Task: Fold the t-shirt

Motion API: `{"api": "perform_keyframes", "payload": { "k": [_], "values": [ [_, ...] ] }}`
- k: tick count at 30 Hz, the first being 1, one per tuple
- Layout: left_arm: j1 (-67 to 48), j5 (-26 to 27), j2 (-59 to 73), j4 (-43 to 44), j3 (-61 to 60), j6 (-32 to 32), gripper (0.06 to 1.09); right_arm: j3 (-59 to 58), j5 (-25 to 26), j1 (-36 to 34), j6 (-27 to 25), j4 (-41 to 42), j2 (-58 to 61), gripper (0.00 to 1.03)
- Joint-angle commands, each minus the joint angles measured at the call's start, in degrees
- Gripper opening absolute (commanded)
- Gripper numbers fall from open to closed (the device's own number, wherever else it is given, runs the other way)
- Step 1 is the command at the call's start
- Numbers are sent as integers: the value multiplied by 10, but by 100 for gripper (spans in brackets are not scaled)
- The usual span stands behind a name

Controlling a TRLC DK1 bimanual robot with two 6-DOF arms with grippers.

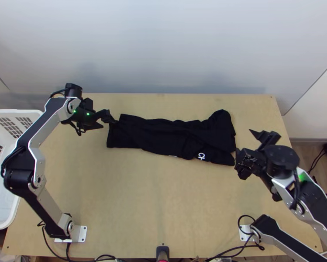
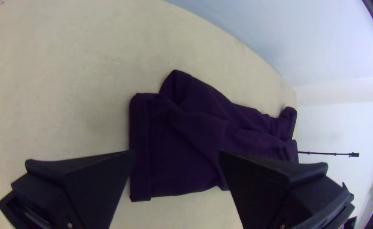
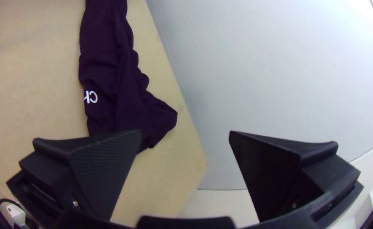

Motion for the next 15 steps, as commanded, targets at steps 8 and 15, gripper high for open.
{"api": "perform_keyframes", "payload": {
  "k": [8, 15],
  "values": [
    [-1, 81, 72, 85, -16, -29, 102, 36, 35, 12, 13, -37, -29, 95],
    [-20, 103, 106, 138, -14, -64, 102, 32, 37, 12, 21, -38, -27, 95]
  ]
}}
